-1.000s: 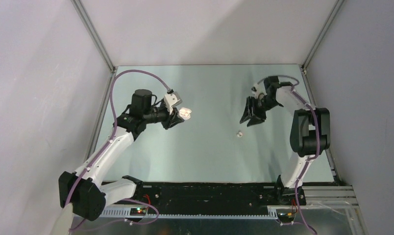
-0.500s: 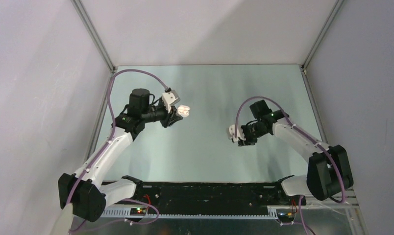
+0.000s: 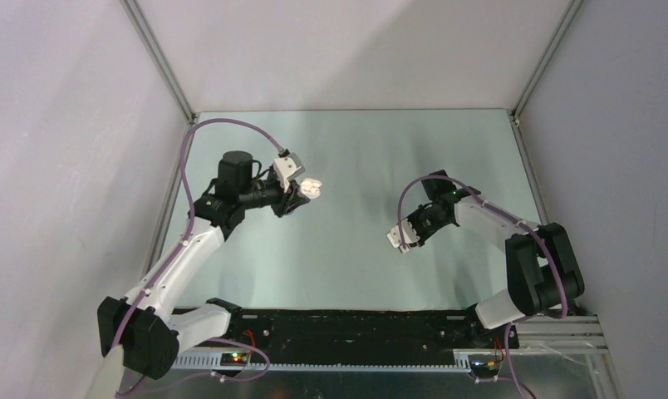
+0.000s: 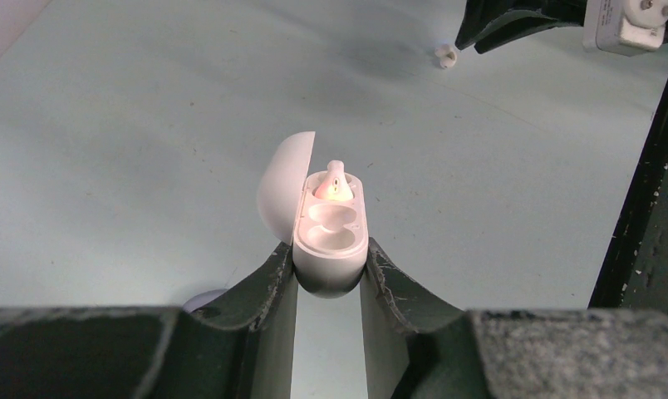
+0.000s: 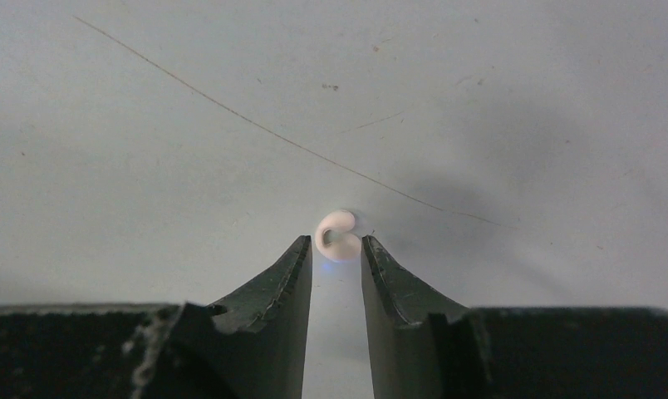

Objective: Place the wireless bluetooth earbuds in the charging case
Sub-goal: Pick up the earbud from the center of the board.

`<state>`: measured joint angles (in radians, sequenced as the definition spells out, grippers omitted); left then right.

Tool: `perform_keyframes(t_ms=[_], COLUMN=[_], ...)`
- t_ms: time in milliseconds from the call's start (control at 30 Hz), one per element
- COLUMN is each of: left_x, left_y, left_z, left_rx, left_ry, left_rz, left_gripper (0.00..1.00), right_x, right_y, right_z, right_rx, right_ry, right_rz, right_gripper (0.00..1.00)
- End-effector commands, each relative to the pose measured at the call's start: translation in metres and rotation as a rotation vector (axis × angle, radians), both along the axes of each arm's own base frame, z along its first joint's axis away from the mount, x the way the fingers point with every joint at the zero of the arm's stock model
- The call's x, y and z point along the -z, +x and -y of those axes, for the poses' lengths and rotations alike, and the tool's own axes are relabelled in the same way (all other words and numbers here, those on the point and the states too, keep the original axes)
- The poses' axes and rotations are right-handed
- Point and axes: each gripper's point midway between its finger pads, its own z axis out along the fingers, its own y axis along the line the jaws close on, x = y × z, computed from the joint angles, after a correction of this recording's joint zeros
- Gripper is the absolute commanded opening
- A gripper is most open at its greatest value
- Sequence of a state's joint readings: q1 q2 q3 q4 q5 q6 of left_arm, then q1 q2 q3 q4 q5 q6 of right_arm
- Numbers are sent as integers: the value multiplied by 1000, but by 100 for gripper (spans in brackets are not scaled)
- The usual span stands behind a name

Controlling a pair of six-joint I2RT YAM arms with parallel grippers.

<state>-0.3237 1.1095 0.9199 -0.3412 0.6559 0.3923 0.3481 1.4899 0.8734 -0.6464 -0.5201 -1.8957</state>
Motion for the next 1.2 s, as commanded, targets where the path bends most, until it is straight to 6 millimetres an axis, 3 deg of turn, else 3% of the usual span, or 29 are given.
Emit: perform_keyframes(t_ms=[0, 300, 667, 1167], left_x=[-9, -11, -9, -9], left_y=[2, 3, 3, 7], left_z=[-4, -5, -6, -7], left_rx=[-23, -25, -31, -37], left_ry=[-12, -14, -4, -8], left_rz=[40, 39, 39, 38], left_gripper=[0, 0, 0, 0], right_x=[3, 20, 28, 17], right_y=[9, 13, 26, 45], right_z=[3, 12, 8, -9], right_rx=[-36, -26, -29, -18], right_ry=[-18, -65, -82, -18], right_rz=[42, 3, 4, 45], right_gripper=[31, 27, 28, 21])
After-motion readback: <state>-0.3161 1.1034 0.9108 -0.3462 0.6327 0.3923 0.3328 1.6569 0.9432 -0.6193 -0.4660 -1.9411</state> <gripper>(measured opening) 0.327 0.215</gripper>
